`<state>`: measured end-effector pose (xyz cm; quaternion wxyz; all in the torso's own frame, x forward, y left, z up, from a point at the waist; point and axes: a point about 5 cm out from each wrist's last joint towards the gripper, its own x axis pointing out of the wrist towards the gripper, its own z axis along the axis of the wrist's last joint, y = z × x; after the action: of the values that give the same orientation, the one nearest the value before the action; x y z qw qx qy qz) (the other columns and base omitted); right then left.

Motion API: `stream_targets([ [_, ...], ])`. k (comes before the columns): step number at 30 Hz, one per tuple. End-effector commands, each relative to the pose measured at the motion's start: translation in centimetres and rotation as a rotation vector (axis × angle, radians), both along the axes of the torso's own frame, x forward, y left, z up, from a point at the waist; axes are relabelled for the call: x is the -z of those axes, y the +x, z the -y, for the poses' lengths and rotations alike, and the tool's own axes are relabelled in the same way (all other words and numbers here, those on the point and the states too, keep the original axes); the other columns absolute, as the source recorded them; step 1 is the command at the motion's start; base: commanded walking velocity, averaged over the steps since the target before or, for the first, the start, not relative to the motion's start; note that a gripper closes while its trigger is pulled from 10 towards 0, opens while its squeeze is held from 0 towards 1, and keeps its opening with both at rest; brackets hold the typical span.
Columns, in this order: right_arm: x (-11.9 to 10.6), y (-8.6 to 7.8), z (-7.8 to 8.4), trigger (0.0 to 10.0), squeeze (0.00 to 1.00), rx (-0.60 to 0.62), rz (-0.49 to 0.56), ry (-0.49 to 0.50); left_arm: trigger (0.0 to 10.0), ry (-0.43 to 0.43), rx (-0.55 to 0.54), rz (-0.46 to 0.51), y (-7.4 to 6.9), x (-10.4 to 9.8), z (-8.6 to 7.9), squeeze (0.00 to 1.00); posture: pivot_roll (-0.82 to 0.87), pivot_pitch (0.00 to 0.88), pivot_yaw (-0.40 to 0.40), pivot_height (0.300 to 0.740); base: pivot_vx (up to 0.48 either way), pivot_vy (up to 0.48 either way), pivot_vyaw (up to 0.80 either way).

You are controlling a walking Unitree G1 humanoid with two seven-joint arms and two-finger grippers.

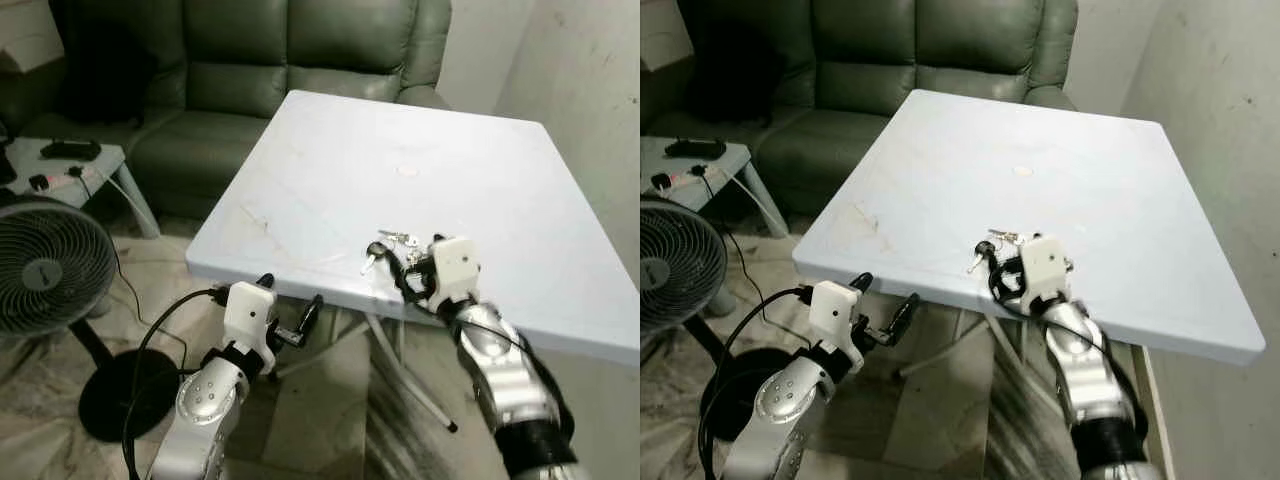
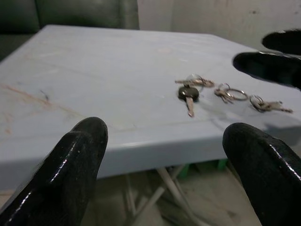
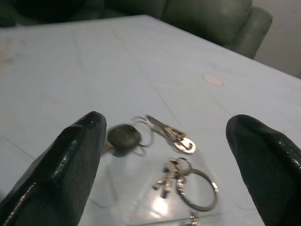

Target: Hang keys on a hook

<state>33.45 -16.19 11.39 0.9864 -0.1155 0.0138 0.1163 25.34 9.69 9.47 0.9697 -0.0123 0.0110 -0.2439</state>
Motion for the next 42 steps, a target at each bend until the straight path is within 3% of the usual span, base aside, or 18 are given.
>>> stream_targets([
  [1,0.5,0.1,0.4,10.0,0.0,0.011,-0.023,-0.019,10.0,0.014,0.011,0.012,-0.1,-0.4,0.1,0.0,-0.01,0.052,-0.053,0.74,0.0,0.0,0.0],
  [6,1.6,0.7,1.7,10.0,0.0,0.016,-0.133,-0.004,10.0,0.008,0.01,0.008,-0.4,-0.5,0.3,0.0,-0.01,0.056,-0.059,0.74,0.0,0.0,0.0],
  [17,1.9,0.8,2.3,10.0,0.0,-0.053,-0.154,0.04,10.0,0.006,0.01,0.004,-0.7,-0.5,0.6,0.0,-0.01,0.049,-0.064,0.74,0.0,0.0,0.0],
  [18,1.9,0.8,2.3,6.6,0.0,-0.065,-0.141,0.05,10.0,0.008,0.009,0.005,-0.7,-0.5,0.6,0.0,-0.01,0.049,-0.064,0.74,0.0,0.0,0.0],
  [19,1.8,0.8,2.3,1.3,0.0,-0.068,-0.138,0.052,10.0,0.008,0.008,0.005,-0.7,-0.5,0.6,0.0,-0.01,0.049,-0.064,0.74,0.0,0.0,0.0],
  [20,1.9,0.9,2.4,1.2,0.0,-0.06,-0.14,0.048,10.0,0.008,0.008,0.005,-0.7,-0.5,0.6,0.0,0.0,0.047,-0.064,0.74,0.0,0.0,0.0],
  [21,2.0,0.9,2.7,2.3,0.0,-0.048,-0.145,0.043,10.0,0.007,0.007,0.006,-0.6,-0.6,0.6,0.0,0.0,0.047,-0.064,0.74,0.0,0.0,0.0],
  [24,2.1,1.0,3.0,2.5,0.0,-0.031,-0.154,0.058,10.0,0.007,0.006,0.007,-0.6,-0.6,0.6,0.0,0.0,0.045,-0.063,0.74,0.0,0.0,0.0],
  [26,2.0,1.1,3.1,0.1,0.0,-0.027,-0.149,0.057,10.0,0.008,0.005,0.007,-0.6,-0.6,0.6,0.0,0.0,0.045,-0.062,0.74,0.0,0.0,0.0],
  [29,2.1,1.2,3.5,0.5,0.0,-0.001,-0.16,0.061,10.0,0.009,0.005,0.008,-0.5,-0.6,0.6,0.0,0.0,0.045,-0.062,0.74,0.0,0.0,0.0],
  [30,2.1,1.3,3.7,0.0,0.0,0.004,-0.162,0.06,10.0,0.009,0.005,0.009,-0.5,-0.7,0.6,0.0,0.0,0.045,-0.062,0.74,0.0,0.0,0.0],
  [31,2.1,1.3,3.7,0.0,0.0,0.004,-0.162,0.06,10.0,0.009,0.005,0.009,-0.5,-0.7,0.6,0.0,0.0,0.045,-0.062,0.74,0.0,0.0,0.0],
  [32,2.1,1.3,3.7,2.3,0.0,0.008,-0.163,0.051,10.0,0.009,0.005,0.009,-0.5,-0.7,0.6,0.0,0.0,0.048,-0.061,0.74,0.0,0.0,0.0],
  [33,2.2,1.3,3.9,5.4,0.0,0.016,-0.167,0.047,10.0,0.008,0.004,0.009,-0.4,-0.7,0.5,0.0,0.0,0.048,-0.061,0.74,0.0,0.0,0.0],
  [35,2.2,1.3,4.1,8.0,0.0,0.024,-0.172,0.047,10.0,0.007,0.003,0.009,-0.4,-0.7,0.5,0.0,0.0,0.05,-0.061,0.74,0.0,0.0,0.0],
  [38,2.3,1.3,4.4,8.8,0.0,0.034,-0.175,0.03,10.0,0.008,0.001,0.007,-0.4,-0.7,0.5,0.0,0.0,0.05,-0.06,0.74,0.0,0.0,0.0],
  [39,2.4,1.3,4.6,10.0,0.0,0.033,-0.186,0.027,10.0,0.008,0.001,0.007,-0.4,-0.7,0.5,0.0,0.0,0.053,-0.06,0.74,0.0,0.0,0.0],
  [42,2.5,1.2,4.8,10.0,0.0,0.021,-0.199,0.033,10.0,0.008,-0.001,0.007,-0.4,-0.7,0.5,0.0,0.0,0.055,-0.059,0.74,0.0,0.0,0.0],
])
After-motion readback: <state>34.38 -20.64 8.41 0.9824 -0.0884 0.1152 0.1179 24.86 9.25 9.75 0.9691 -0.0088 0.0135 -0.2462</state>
